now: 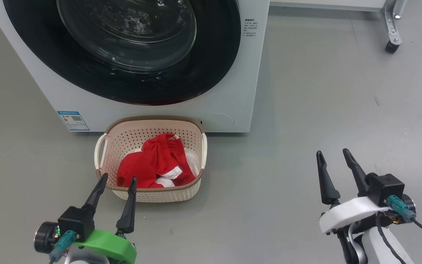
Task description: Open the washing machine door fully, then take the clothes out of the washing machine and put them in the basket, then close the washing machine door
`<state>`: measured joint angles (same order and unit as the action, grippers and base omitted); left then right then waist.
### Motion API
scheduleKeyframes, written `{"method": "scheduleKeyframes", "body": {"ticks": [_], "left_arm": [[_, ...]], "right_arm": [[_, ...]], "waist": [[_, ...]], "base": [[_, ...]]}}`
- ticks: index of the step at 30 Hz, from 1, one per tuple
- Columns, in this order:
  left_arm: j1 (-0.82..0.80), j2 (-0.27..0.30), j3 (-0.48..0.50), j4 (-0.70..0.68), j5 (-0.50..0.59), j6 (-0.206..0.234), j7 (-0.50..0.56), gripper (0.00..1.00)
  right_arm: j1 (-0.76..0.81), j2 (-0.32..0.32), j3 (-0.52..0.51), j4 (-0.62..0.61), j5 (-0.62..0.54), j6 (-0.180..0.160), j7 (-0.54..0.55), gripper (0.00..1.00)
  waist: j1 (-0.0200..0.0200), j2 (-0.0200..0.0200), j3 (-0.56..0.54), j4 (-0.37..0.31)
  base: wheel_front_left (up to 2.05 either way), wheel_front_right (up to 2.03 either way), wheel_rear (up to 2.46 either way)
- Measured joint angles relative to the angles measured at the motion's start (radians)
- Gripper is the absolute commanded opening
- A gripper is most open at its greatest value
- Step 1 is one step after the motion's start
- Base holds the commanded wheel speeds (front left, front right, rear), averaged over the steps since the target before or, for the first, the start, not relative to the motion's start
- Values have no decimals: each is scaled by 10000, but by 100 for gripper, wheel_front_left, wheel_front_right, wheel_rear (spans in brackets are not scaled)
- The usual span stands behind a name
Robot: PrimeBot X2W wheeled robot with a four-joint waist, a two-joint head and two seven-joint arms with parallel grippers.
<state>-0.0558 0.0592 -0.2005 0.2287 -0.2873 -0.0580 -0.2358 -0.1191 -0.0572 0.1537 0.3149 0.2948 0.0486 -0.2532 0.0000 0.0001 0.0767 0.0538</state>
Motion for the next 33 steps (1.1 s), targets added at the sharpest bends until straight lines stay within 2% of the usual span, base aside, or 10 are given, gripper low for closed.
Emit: {"method": "scheduleKeyframes", "body": {"ticks": [18,33], "left_arm": [[250,8,-10,-104,-8,90,150,100],[363,8,-63,-219,-19,102,236,100]], "right_arm": [[932,77,23,-633,-84,-247,0,100],[1321,92,61,-999,-148,-263,0,100]], "waist": [[0,0,-316,-118],[0,0,-353,-159]], "base": [[0,0,0],[0,0,0]]}}
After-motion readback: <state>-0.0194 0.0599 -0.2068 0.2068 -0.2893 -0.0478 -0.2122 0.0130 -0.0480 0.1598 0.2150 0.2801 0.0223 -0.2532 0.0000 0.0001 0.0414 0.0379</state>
